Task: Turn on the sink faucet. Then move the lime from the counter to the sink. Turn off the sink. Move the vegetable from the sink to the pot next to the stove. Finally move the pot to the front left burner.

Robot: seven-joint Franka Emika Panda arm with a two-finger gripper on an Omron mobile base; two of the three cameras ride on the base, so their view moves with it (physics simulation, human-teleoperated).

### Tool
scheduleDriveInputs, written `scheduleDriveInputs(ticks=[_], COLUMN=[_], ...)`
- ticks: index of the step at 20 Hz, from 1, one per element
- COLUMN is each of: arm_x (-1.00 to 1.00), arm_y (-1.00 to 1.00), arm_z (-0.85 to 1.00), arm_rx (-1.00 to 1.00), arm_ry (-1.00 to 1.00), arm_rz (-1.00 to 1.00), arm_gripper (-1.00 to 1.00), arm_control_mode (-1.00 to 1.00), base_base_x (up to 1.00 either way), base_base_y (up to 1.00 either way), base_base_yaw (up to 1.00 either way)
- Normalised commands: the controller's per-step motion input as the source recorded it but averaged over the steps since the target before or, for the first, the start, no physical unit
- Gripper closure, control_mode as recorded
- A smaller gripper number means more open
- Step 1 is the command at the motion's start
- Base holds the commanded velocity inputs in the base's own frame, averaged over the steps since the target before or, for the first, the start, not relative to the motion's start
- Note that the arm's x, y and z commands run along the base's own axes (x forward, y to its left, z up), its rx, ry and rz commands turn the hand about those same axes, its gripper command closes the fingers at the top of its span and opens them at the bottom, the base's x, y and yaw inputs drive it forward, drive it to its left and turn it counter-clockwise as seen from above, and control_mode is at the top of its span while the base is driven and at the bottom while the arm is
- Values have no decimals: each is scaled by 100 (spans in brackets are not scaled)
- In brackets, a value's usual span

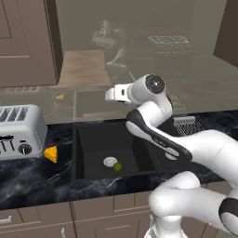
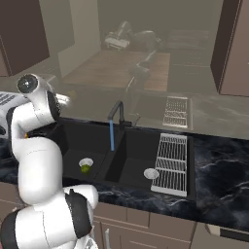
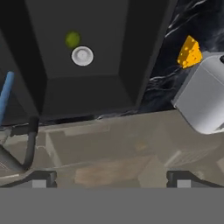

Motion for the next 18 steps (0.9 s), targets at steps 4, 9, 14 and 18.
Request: scheduleDriveInputs(ticks=[4,9,14,18], arm_x=[-64,-30,-2,-2], arm_y=[-60,-61,-66,-65], arm_z=[-14,8,36,44], arm_rx=[0,2,4,9], arm_ry=[-20,-7,2,12], arm_rz=[0,0,0,-3], arm_gripper=[-100,-100,-100,-100], arm_control_mode=[-100,-100,-100,-100], base_base_x=[0,0,0,0], base_base_y=[0,0,0,0], base_base_yaw=[0,0,0,0])
